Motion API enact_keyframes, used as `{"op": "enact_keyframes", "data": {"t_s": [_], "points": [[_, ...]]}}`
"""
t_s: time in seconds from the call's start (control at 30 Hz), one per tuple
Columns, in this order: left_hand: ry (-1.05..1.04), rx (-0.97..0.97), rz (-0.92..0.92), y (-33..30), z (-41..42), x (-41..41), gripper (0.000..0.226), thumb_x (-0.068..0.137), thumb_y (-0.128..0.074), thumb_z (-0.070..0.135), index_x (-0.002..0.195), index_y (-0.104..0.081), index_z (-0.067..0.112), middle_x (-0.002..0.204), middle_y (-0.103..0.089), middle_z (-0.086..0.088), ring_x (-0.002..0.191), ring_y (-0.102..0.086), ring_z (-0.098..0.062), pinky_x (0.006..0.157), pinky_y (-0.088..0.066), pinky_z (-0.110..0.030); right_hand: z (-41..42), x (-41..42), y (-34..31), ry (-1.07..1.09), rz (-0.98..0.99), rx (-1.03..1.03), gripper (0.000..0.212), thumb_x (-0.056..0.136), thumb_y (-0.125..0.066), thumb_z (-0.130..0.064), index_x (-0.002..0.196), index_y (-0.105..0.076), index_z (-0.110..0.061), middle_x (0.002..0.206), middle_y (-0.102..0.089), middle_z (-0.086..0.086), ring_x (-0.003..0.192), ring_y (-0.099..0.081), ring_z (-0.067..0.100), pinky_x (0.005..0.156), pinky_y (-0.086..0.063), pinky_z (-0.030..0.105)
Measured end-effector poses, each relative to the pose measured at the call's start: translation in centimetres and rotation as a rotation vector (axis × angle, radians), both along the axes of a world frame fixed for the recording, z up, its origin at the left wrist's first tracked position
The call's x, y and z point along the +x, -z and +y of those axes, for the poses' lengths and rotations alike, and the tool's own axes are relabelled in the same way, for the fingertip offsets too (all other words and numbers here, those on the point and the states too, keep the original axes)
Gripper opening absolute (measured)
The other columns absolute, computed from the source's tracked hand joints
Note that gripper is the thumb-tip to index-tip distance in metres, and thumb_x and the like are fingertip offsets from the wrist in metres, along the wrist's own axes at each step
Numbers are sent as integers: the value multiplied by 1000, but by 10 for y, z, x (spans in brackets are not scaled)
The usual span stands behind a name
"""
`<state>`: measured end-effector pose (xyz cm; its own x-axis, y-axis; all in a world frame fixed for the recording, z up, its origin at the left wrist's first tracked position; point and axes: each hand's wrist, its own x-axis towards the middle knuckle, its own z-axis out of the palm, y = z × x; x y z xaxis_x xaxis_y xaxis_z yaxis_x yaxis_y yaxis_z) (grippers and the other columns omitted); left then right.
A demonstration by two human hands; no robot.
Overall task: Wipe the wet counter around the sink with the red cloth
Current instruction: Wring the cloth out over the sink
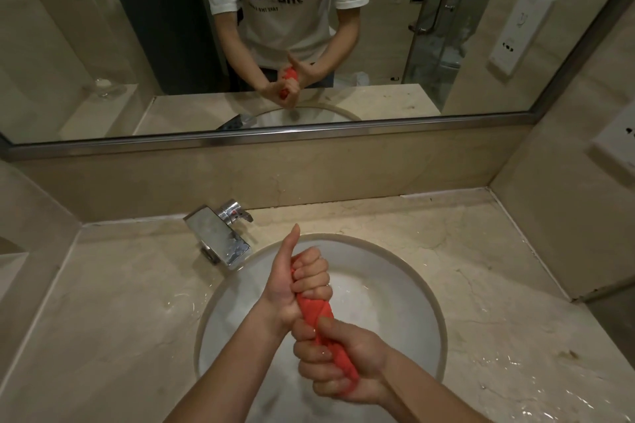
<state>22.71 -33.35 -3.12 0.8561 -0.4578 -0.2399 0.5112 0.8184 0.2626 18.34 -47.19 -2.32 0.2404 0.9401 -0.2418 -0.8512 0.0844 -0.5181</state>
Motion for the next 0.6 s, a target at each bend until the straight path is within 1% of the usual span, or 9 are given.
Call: {"op": "enact_keyframes", "data": {"t_s": [0.03,0.1,0.17,0.27,0.37,0.43,0.5,0.53,0.6], "points": [[-46,97,79,-2,0,0,63,75,-76,51,46,-29,20,36,-24,6,29,-19,-6,34,-20,-17,-1,4,-3,-5,-48,-105,41,79,-78,-46,78,-42,-27,61,-38,-11,45,-32,1,38,-22,12],[-140,243,186,-4,-2,0,61,77,-66,52,43,-26,20,35,-22,7,25,-20,-5,33,-17,-14,-2,10,-3,-28,-146,-283,35,74,-78,-34,68,-44,-27,61,-30,-5,45,-29,4,39,-17,15],[-190,306,257,-1,-3,1,59,79,-62,50,43,-26,21,34,-21,7,24,-20,-5,35,-14,-14,-2,11,-6,-29,-247,-398,32,71,-73,-30,60,-44,-27,61,-25,-2,47,-27,6,41,-15,17],[-212,371,318,4,-4,-3,59,80,-62,48,42,-26,21,34,-20,7,25,-19,-6,36,-13,-15,-4,12,-6,-52,-362,-498,38,69,-75,-31,62,-38,-24,56,-27,-4,48,-26,9,45,-13,23],[-224,425,339,9,-7,-10,57,76,-66,45,43,-26,22,35,-20,6,26,-19,-6,36,-13,-16,-4,7,0,-104,-565,-671,48,66,-83,-33,56,-37,-24,48,-33,-3,44,-28,13,46,-18,28],[-237,474,368,14,-8,-14,58,76,-68,45,44,-26,22,37,-19,7,27,-18,-6,35,-13,-17,-1,3,10,-84,-746,-795,53,65,-86,-36,57,-35,-24,52,-32,-2,46,-28,17,47,-24,30],[-273,567,415,22,-9,-14,62,78,-71,46,48,-22,23,42,-15,7,31,-16,-8,35,-15,-19,2,3,22,-72,-970,-881,55,67,-85,-38,63,-33,-21,63,-31,0,56,-29,17,55,-29,32],[-297,617,445,26,-9,-15,63,79,-72,46,49,-21,24,45,-13,6,33,-14,-9,35,-15,-20,3,4,28,-73,-1069,-920,55,70,-84,-38,64,-32,-20,65,-31,0,58,-29,16,57,-29,32],[-356,689,492,32,-9,-13,65,80,-74,44,50,-20,24,47,-14,6,37,-14,-11,37,-16,-21,6,10,41,-93,-1191,-979,54,75,-80,-37,64,-31,-18,60,-32,-2,53,-29,14,57,-31,33]]}}
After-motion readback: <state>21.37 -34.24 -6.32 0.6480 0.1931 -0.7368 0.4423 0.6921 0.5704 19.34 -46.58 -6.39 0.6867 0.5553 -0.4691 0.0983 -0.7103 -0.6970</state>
